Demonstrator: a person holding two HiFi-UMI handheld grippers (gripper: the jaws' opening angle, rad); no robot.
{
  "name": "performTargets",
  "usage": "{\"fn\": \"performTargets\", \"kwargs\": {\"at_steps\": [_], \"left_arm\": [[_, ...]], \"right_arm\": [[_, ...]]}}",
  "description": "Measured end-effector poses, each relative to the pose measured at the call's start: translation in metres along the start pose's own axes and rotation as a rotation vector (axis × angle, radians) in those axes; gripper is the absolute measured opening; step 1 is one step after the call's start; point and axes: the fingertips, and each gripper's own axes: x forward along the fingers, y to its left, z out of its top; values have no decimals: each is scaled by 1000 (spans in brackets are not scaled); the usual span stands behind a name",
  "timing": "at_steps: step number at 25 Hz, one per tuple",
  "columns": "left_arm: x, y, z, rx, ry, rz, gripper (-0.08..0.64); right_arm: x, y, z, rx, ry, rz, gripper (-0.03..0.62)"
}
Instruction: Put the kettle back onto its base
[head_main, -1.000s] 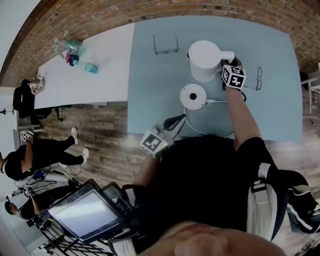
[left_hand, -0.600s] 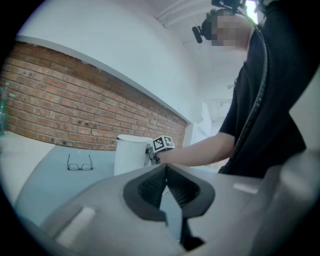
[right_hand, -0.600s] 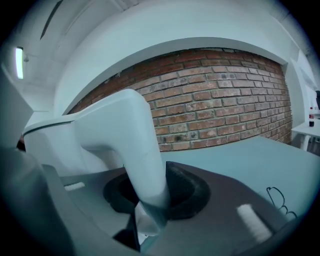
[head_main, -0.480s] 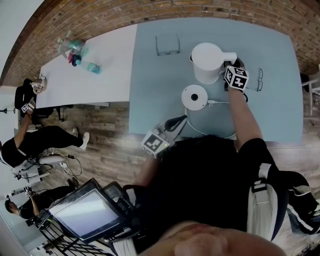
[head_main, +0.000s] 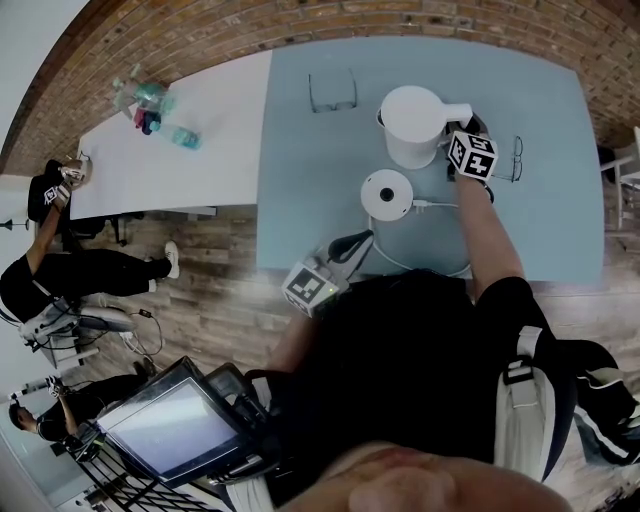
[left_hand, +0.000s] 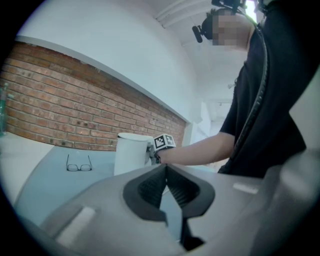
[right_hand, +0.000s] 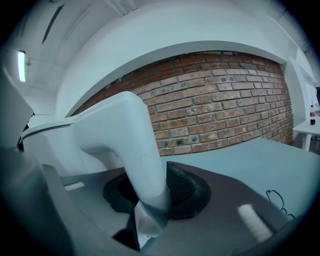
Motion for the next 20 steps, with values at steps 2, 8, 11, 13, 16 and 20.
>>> {"fn": "performTargets", "kwargs": {"at_steps": [2, 8, 11, 13, 16, 20], "left_arm": [[-1, 0, 0, 2, 0, -1, 2], [-6, -2, -1, 11, -6, 3, 2], [-9, -4, -3, 13, -10, 9, 2], [-12, -6, -4, 11, -15, 14, 2], [-19, -9, -6, 11, -21, 18, 2], [-31, -12, -4, 5, -26, 14, 2]], "right_arm": [[-1, 1, 4, 12, -9, 1, 110], [-6, 5, 13, 42, -40, 9, 112], [-9, 6, 16, 50, -53, 12, 112], [-12, 8, 18, 52, -60, 16, 112], [-17, 15, 23, 49, -70, 24, 113], [-26, 25, 27, 48, -77, 24, 114]]}}
